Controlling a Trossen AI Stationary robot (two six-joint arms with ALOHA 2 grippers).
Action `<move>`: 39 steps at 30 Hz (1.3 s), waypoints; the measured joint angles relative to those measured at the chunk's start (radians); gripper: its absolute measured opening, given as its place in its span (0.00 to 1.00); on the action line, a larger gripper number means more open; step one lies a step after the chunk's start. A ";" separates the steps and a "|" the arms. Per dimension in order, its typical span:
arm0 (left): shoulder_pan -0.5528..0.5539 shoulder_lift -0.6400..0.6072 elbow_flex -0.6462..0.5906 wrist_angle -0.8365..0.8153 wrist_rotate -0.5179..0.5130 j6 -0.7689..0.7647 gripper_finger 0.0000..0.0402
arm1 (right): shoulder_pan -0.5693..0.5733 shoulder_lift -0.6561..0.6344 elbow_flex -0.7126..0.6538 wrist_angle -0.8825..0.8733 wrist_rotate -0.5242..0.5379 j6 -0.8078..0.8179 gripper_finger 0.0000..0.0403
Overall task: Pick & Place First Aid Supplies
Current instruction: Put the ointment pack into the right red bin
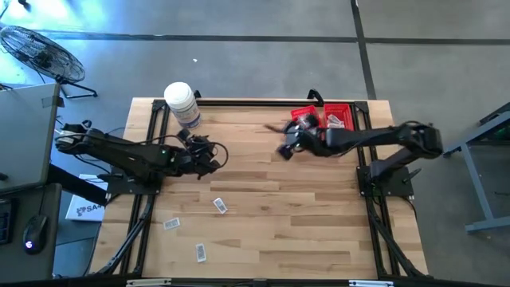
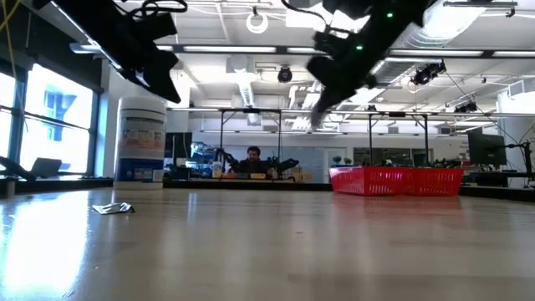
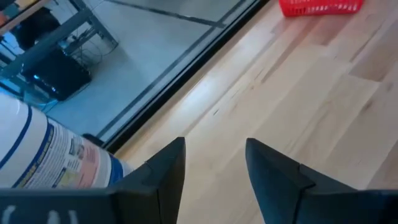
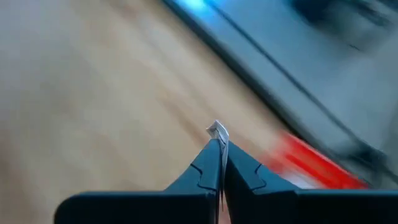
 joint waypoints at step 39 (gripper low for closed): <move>0.000 -0.006 -0.030 0.025 0.136 0.018 0.41 | -0.585 0.194 -0.002 -0.613 0.079 0.082 0.18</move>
